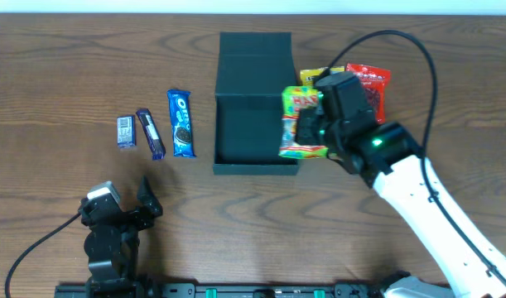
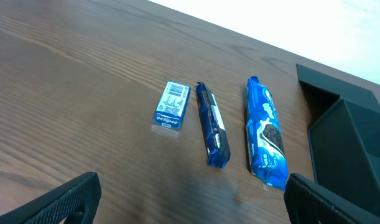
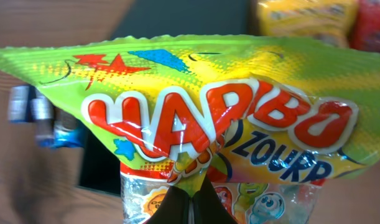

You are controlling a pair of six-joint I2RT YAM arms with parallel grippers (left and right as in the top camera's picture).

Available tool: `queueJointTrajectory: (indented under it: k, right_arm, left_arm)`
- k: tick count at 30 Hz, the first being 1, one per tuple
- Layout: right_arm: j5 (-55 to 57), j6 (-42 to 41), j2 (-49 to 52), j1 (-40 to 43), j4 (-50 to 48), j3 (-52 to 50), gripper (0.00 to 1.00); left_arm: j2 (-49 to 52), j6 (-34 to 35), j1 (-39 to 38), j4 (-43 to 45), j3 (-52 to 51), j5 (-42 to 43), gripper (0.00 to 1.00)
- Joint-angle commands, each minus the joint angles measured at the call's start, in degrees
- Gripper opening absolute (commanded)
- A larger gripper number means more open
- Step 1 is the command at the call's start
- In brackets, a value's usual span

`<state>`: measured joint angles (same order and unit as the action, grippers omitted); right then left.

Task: Pack container
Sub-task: 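Carry the Haribo bag left and lower it into the black box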

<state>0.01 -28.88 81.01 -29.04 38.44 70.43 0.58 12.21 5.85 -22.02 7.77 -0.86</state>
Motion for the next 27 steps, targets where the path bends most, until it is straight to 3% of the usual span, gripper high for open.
queueJointTrajectory:
  k: [1, 13, 21, 22, 24, 27]
  right_arm:
    - [1.51, -2.36, 1.73, -3.02, -3.5, 1.03, 0.01]
    - [1.46, -3.04, 17.62, -8.41, -13.38, 1.03, 0.01]
    - [4.46, -7.93, 18.75, -8.48, -11.61, 1.03, 0.02]
    - [4.26, -7.93, 18.75, -8.55, -11.63, 1.03, 0.27]
    - [3.32, -7.89, 18.51, -8.55, -11.63, 1.05, 0.98]
    - [1.01, -7.37, 16.74, -8.44, -11.67, 1.14, 0.99]
  left_arm:
    - [-0.37, 0.02, 0.09, -0.17, -1.22, -0.83, 0.95]
    - [-0.37, 0.02, 0.09, -0.17, -1.22, -0.83, 0.95]
    - [-0.37, 0.02, 0.09, -0.17, -1.22, -0.83, 0.95]
    - [-0.37, 0.02, 0.09, -0.17, -1.22, -0.83, 0.95]
    - [-0.37, 0.02, 0.09, -0.17, -1.22, -0.83, 0.95]
    - [-0.37, 0.02, 0.09, -0.17, -1.22, -0.83, 0.95]
